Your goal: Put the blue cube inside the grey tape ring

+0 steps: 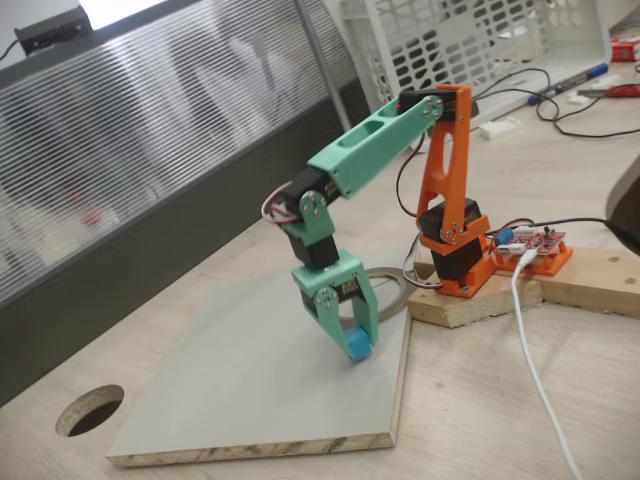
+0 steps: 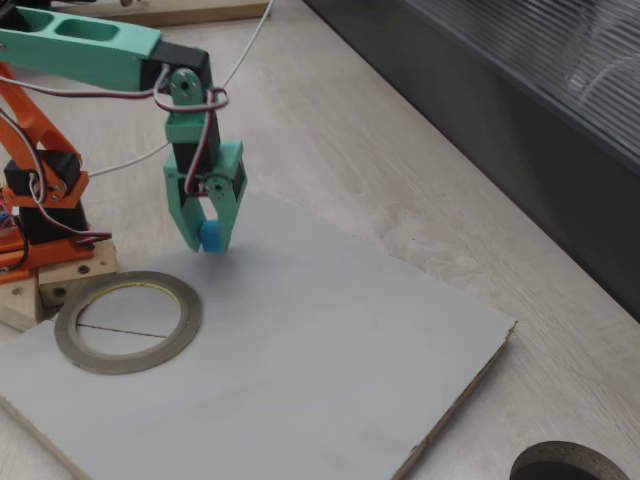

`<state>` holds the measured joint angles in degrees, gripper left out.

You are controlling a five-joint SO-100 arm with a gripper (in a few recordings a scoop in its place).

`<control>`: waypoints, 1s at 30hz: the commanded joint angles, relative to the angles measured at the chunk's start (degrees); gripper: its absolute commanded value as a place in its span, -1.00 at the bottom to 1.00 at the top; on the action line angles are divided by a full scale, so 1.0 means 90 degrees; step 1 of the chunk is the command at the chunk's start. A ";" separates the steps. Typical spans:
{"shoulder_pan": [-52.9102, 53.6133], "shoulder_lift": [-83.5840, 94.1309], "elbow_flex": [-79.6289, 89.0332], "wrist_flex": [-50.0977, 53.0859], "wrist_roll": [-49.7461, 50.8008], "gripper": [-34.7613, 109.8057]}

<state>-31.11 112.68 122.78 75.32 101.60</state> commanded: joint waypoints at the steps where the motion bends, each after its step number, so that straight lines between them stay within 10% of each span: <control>1: -0.0068 0.1064 -0.0039 0.0068 0.0117 -0.34; 19: 0.0117 0.1211 -0.0117 0.0059 0.0098 -0.34; 30: 0.3398 0.1025 -0.0127 0.0049 0.0049 -0.34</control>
<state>-7.73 121.29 122.70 75.32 101.51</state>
